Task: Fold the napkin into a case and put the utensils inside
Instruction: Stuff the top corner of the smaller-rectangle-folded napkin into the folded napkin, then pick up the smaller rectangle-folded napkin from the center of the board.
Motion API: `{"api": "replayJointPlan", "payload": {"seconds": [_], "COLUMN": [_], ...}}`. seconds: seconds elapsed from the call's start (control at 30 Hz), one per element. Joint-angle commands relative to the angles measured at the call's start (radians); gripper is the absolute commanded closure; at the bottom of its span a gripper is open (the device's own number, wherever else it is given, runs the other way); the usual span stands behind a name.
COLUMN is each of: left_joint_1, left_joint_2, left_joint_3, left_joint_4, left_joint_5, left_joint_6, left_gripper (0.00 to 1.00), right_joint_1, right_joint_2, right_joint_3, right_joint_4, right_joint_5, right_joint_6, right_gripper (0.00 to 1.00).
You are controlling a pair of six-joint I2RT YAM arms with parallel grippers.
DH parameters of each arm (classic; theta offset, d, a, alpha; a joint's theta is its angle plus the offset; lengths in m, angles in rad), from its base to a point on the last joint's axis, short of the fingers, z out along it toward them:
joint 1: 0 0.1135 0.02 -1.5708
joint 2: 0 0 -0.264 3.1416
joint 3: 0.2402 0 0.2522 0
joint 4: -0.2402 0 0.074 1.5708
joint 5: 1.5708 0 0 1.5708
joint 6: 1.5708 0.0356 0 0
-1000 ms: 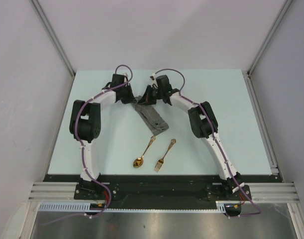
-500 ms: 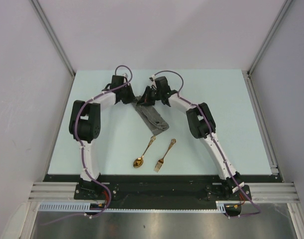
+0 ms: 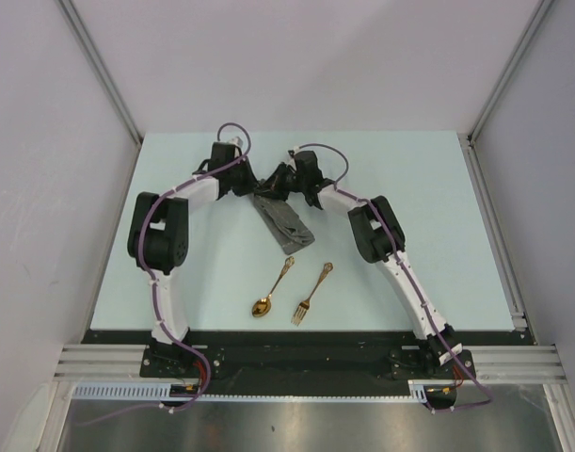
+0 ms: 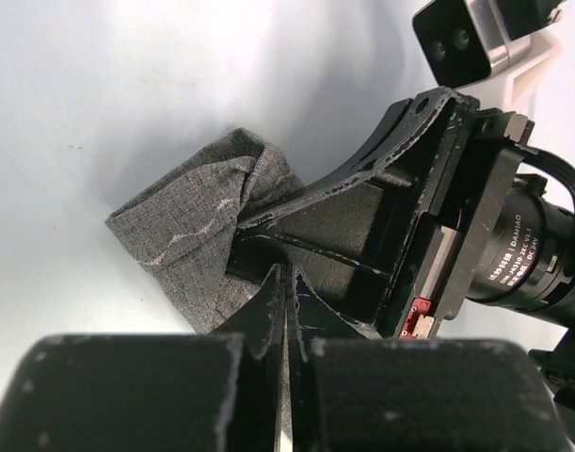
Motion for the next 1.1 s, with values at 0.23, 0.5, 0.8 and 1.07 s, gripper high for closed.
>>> {"api": "replayJointPlan", "payload": {"seconds": [0.23, 0.5, 0.8, 1.07], "left_joint_1": [0.009, 0.007, -0.034, -0.053], "left_joint_2": [-0.193, -0.417, -0.595, -0.707], "left_joint_3": [-0.022, -0.151, -0.328, -0.494], "left_joint_4": [0.007, 0.047, 0.089, 0.109], "left_joint_5": [0.033, 0.089, 0.194, 0.243], "left_joint_6": [-0.131, -0.171, -0.194, -0.200], "left_gripper": [1.00, 0.99, 0.98, 0.98], "right_joint_1": [-0.011, -0.014, 0.087, 0.187], "right_joint_2": [-0.142, -0.309, -0.346, -0.359], "right_joint_3": [-0.052, 0.004, 0.175, 0.100], "right_joint_4": [-0.169, -0.598, -1.106, -1.124], "right_joint_5": [-0.039, 0.031, 0.406, 0.540], "right_joint_6": [-0.261, -0.631, -1.030, -1.093], "right_gripper": [0.90, 0.71, 0.22, 0.12]}}
